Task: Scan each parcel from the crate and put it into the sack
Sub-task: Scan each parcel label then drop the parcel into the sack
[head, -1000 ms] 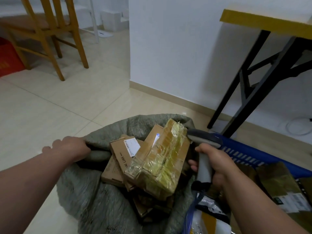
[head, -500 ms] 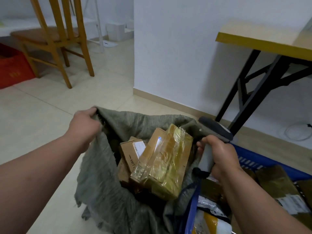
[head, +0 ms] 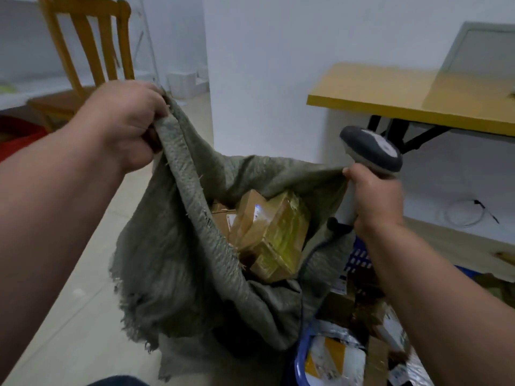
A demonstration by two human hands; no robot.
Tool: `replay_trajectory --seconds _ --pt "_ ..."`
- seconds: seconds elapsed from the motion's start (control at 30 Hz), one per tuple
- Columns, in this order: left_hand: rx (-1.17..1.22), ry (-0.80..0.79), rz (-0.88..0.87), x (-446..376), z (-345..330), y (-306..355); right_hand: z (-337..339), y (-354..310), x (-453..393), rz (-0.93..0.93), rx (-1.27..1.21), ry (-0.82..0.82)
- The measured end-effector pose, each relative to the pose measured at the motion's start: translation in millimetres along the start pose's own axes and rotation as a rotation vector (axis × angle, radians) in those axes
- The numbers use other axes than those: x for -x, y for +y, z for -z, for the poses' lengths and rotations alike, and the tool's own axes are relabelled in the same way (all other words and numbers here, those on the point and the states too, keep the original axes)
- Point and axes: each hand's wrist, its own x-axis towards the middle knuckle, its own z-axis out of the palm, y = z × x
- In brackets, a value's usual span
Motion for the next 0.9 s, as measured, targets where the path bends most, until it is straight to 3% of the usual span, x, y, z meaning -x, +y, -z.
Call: replay_trajectory --seconds 0.13,0.23,0.33,0.67,0.73,0.8,0.83,0.9 --pt "0.105 0.072 0.028 -8.1 18.5 -11.8 15.1 -13.9 -1.2 0.147 0.011 0.070" --pt "-0.304 0.095 0.249 -9.1 36.6 -75.8 30.5 0.4 -6.5 0.028 0.173 0.000" --pt "-0.477 0.117 0.374 -6.4 54.4 -125.8 42.4 28.0 -9.0 -0.149 0.288 -0.007" --pt "-0.631 0.271 0.379 -29.8 97.4 -154.2 55.4 53.2 -29.0 -0.230 0.329 0.104" --pt "-1.004 0.272 0.315 -20.9 94.0 -164.4 60.0 58.2 -29.0 -0.268 0.362 0.110" --pt "-1.437 0.230 0.102 -3.9 70.5 -172.3 61.7 65.4 -25.8 -0.319 0.405 0.087" --pt "-1.535 0.164 -0.022 7.0 51.6 -174.8 60.9 69.2 -23.1 -0.335 0.411 0.077" --pt "-1.515 -0.056 -0.157 26.9 12.5 -183.5 57.4 74.8 -16.5 -0.340 0.401 0.062"
